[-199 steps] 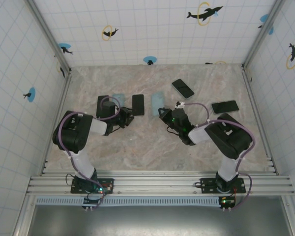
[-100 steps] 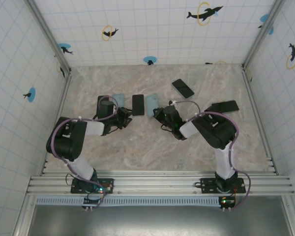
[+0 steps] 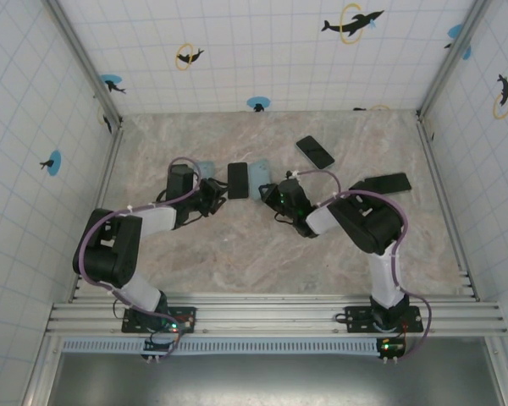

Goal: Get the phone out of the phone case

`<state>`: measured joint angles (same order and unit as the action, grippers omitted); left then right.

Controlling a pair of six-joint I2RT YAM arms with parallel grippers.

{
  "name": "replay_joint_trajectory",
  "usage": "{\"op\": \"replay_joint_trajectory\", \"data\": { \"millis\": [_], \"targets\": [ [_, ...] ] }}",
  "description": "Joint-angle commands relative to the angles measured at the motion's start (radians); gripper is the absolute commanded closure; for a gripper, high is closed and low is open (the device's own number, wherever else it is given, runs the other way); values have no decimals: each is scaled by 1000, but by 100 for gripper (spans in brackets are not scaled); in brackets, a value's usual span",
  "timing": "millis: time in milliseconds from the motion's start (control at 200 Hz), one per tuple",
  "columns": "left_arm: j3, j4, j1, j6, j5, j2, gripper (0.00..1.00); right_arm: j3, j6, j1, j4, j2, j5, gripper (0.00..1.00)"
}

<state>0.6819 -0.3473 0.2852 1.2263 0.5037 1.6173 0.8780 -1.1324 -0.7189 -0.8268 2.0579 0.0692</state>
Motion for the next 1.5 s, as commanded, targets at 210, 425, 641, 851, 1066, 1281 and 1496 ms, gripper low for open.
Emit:
{"op": "replay_joint_trajectory", "data": {
  "millis": [210, 425, 641, 851, 1066, 1281, 1496],
  "targets": [
    [49, 3, -10, -33, 49, 18, 44, 71, 151, 4, 204, -49, 31, 55],
    [68, -5, -11, -30, 64, 23, 44, 100, 259, 5, 340, -105, 48, 45],
    [73, -6, -12, -34, 76, 9, 43, 106, 397, 20, 496, -198, 70, 38],
    [85, 28, -1, -62, 95, -20, 40, 86, 515, 99, 630, -298, 77, 34],
    [70, 34, 13, -69, 98, -66, 33, 135, 757, 219, 787, -331, 40, 24],
    [68, 9, 57, -45, 62, -87, 28, 216, 990, 325, 887, -290, 36, 19],
    [117, -8, 113, -50, 25, -74, 20, 317, 1145, 405, 912, -198, 7, 19]
  ]
}}
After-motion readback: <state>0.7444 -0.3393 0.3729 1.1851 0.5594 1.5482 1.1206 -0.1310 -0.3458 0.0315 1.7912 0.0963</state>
